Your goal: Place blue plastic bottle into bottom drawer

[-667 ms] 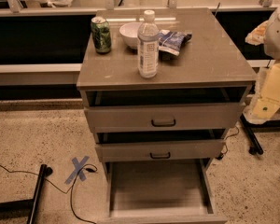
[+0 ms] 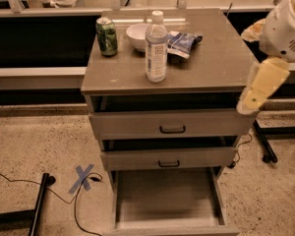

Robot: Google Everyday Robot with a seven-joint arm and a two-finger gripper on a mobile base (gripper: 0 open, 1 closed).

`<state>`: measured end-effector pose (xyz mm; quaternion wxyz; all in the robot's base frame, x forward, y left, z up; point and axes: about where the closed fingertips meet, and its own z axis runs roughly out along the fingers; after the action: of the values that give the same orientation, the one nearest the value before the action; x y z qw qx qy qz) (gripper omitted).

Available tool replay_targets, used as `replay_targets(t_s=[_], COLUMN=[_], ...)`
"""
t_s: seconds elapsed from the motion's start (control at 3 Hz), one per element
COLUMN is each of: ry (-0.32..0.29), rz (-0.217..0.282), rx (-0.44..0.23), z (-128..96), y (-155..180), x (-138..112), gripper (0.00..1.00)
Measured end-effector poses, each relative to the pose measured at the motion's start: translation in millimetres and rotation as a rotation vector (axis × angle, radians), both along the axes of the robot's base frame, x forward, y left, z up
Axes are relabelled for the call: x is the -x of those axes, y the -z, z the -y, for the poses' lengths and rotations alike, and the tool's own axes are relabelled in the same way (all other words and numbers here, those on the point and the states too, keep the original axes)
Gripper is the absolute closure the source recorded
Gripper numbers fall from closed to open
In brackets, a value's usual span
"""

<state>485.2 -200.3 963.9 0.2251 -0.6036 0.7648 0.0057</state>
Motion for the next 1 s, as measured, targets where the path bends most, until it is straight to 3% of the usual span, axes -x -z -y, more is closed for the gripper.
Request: replay_targets(t_s=[0.33, 0.67, 1.0], ry=[-0.012, -0.008, -0.015], rz=[0.138, 0.247, 0.269], rx=[-0.279, -0.493, -0.698], z=[-34, -60, -88], y=[-5, -24, -29], x=[-90, -145, -185], gripper=[0.0, 0.0, 0.0])
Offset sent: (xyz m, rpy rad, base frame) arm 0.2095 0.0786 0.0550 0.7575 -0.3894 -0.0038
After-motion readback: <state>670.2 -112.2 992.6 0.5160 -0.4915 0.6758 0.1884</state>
